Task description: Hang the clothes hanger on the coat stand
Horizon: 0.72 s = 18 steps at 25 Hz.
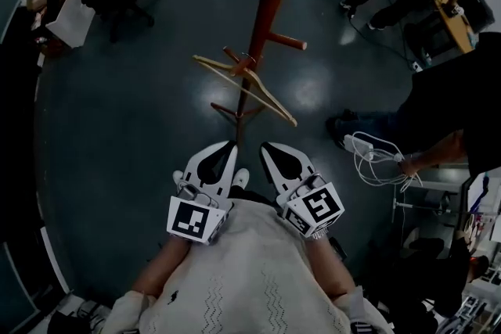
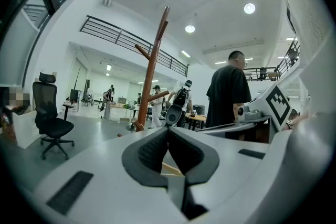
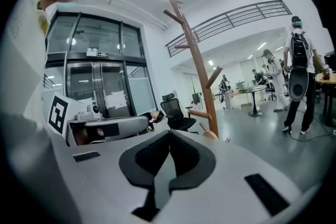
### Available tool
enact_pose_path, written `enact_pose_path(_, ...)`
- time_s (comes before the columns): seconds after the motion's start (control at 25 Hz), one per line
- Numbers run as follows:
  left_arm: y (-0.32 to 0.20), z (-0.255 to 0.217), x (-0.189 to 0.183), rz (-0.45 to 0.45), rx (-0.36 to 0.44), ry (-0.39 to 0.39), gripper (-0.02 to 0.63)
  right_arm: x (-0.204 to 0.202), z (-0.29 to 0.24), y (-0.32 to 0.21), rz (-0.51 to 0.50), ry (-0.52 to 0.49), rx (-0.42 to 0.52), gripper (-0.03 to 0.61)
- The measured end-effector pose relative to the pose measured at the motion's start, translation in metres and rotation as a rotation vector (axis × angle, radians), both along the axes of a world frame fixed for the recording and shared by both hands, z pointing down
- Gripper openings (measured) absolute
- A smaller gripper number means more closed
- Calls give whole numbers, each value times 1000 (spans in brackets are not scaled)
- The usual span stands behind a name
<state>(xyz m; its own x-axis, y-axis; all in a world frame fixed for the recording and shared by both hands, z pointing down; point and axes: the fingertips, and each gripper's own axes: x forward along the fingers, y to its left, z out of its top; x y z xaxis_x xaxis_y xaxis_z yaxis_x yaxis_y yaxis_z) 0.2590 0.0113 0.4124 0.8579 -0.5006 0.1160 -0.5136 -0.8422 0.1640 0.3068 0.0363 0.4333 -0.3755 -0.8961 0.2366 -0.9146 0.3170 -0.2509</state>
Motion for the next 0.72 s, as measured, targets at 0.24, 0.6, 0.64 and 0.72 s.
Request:
enact_pose_path(0.24, 11, -3, 9, 39, 9, -6, 12, 4, 0, 14, 11, 14, -7, 18)
enact_pose_path(0.6, 9, 1, 3, 20, 25, -36, 12, 6, 7, 9, 8, -38, -24, 18)
enact_pose_path(0.64, 6, -1, 2, 9, 24, -28, 12, 5, 7, 8, 0, -38, -25, 18)
enact_pose_path(0.72, 5, -2, -2, 1, 26, -43, 12, 3, 3, 4, -17, -33, -26, 18)
